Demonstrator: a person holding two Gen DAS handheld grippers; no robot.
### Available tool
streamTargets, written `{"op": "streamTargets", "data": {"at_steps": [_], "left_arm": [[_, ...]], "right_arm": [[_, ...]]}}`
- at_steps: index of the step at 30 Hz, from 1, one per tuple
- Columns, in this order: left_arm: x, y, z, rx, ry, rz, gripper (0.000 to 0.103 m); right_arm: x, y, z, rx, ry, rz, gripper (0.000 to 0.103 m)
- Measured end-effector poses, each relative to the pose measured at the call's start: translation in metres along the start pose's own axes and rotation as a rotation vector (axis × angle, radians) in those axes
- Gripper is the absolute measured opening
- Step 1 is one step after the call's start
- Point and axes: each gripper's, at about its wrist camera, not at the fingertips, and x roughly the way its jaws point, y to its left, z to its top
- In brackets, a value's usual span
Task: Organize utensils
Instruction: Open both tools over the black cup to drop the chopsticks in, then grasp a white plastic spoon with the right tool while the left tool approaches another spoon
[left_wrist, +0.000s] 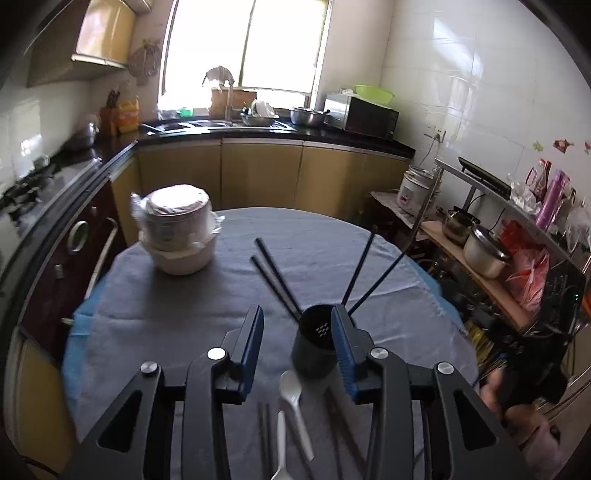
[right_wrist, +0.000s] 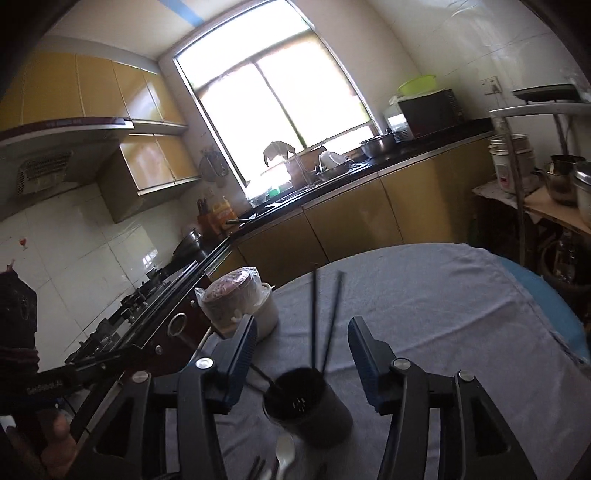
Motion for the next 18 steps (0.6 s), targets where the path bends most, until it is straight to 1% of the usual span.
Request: {"op": "streamTargets", "data": {"at_steps": [2,4,5,7,8,9,11,13,14,17,18], "left_arm": [[-0.013,0.000,-0.010,0.002,-0.006,0.019,0.040],[-0.025,-0.003,-0.018,0.004,-0.017,0.030,0.041],[-0.031,-0.007,-0.022,0.008,-0.027,0.038,0.043],[-0.041,-0.016,-0.028,0.018,-0.051,0.038,0.055],[-0.046,-0.021,-0.032,0.026,-0.065,0.035,0.064],[-0.051,-0.030,-0.037,0.047,-0.080,0.037,0.067],[-0.053,-0.042,-0.044,0.090,-0.086,0.049,0.067],[-0.054,-0.057,-0.051,0.134,-0.087,0.061,0.067],[-0.054,-0.062,-0.054,0.143,-0.085,0.056,0.067],[-0.055,-0.076,-0.053,0.150,-0.065,0.027,0.067],[-0.056,-0.080,-0.052,0.153,-0.065,0.024,0.067]], "right_arm": [[-0.025,-0.011,-0.009,-0.004,0.011,-0.006,0.053],[-0.048,-0.018,-0.019,0.000,0.014,-0.026,0.053],[-0.059,-0.021,-0.024,0.006,0.022,-0.032,0.053],[-0.079,-0.023,-0.033,0.009,0.039,-0.060,0.053],[-0.089,-0.025,-0.037,0.017,0.048,-0.075,0.053],[-0.096,-0.026,-0.040,0.025,0.058,-0.078,0.053],[-0.118,-0.029,-0.048,0.039,0.083,-0.097,0.053],[-0.137,-0.030,-0.055,0.040,0.107,-0.137,0.053],[-0.148,-0.031,-0.058,0.035,0.120,-0.157,0.053],[-0.179,-0.034,-0.066,0.033,0.122,-0.229,0.053],[-0.187,-0.035,-0.068,0.043,0.126,-0.237,0.053]]}}
